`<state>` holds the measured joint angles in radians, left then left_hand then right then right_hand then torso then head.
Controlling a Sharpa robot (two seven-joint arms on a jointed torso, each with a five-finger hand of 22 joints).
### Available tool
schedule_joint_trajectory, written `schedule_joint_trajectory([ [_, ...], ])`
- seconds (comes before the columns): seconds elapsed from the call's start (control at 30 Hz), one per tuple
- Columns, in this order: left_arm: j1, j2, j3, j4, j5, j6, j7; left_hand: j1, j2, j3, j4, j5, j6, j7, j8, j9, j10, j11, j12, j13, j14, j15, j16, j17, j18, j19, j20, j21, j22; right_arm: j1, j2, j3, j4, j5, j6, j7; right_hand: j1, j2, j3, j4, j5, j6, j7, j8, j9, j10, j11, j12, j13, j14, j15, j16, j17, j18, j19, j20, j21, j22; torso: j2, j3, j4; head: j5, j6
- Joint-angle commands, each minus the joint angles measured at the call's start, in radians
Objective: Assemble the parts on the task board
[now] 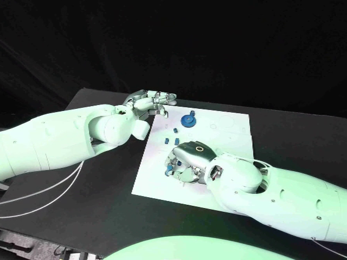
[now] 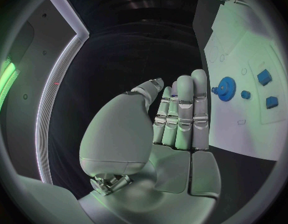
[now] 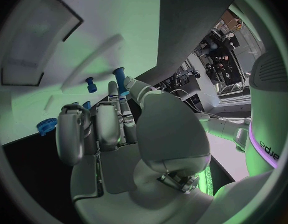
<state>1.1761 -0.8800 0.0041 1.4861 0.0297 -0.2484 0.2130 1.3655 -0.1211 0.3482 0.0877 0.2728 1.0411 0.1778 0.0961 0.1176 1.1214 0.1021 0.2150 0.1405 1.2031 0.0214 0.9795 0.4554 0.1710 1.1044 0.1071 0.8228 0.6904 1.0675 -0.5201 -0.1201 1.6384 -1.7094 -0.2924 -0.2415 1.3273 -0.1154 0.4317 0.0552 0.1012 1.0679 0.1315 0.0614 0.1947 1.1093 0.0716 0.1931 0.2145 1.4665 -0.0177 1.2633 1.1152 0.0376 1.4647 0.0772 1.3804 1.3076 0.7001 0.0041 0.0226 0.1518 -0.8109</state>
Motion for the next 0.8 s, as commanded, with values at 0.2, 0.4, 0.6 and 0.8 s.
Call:
schedule_joint_trajectory([
  [0.2,0.0,-0.001,0.0,0.002,0.001,0.017,0.002,0.004,0.01,-0.005,-0.001,-0.001,-0.006,0.0,0.002,-0.002,-0.006,0.001,0.007,0.002,-0.006,0.002,-0.003,-0.002,0.013,0.003,0.006,-0.003,-0.002,-0.002,0.0,-0.002,-0.003,-0.026,-0.008,-0.006,-0.024,-0.034,-0.025,0.003,-0.003,-0.108,-0.003,-0.001,-0.035,-0.025,-0.001,0.016,0.007,0.03,0.007,0.014,0.011,0.0,0.047,0.013,-0.015,0.213,0.0,0.0001,-0.0004,-0.001,0.001],
  [0.4,0.0,-0.001,0.0,0.003,0.001,0.015,0.002,0.004,0.01,-0.005,-0.001,-0.001,-0.006,0.0,0.002,-0.002,-0.006,0.001,0.007,0.002,-0.006,0.002,-0.003,-0.002,0.013,0.003,0.006,-0.003,-0.002,-0.003,-0.003,-0.002,-0.003,-0.026,-0.038,-0.002,-0.031,-0.042,-0.05,0.006,0.007,-0.15,-0.011,0.0,-0.052,-0.038,-0.002,0.038,0.017,0.029,0.006,0.016,0.012,0.001,0.046,0.012,-0.018,0.213,0.0,0.0006,-0.0004,-0.004,0.003],
  [0.6,0.0,-0.002,0.0,0.002,0.0,0.013,0.001,0.004,0.01,-0.005,-0.001,-0.001,-0.006,0.0,0.002,-0.002,-0.006,0.001,0.007,0.002,-0.006,0.002,-0.003,-0.002,0.013,0.003,0.006,-0.003,-0.002,-0.004,-0.013,-0.002,0.008,-0.022,-0.079,0.014,-0.036,-0.05,-0.083,0.01,0.004,-0.169,-0.021,0.002,-0.062,-0.054,-0.002,0.055,0.026,0.024,0.005,0.006,-0.003,0.0,0.047,0.013,-0.017,0.213,-0.001,0.001,-0.0003,-0.006,0.005],
  [0.8,0.0,-0.003,0.0,0.002,0.0,0.011,0.0,0.004,0.012,-0.005,0.0,-0.001,-0.006,0.0,0.002,-0.002,-0.006,0.001,0.008,0.002,-0.006,0.002,-0.003,-0.002,0.013,0.003,0.006,-0.004,-0.003,-0.005,-0.02,-0.002,0.022,-0.003,-0.086,0.03,-0.026,-0.043,-0.094,0.008,0.01,-0.152,-0.014,0.007,-0.062,-0.045,-0.006,0.074,0.034,0.026,0.002,0.011,0.005,-0.001,0.05,0.011,-0.006,0.215,-0.001,0.0008,-0.0001,-0.005,0.004],
])
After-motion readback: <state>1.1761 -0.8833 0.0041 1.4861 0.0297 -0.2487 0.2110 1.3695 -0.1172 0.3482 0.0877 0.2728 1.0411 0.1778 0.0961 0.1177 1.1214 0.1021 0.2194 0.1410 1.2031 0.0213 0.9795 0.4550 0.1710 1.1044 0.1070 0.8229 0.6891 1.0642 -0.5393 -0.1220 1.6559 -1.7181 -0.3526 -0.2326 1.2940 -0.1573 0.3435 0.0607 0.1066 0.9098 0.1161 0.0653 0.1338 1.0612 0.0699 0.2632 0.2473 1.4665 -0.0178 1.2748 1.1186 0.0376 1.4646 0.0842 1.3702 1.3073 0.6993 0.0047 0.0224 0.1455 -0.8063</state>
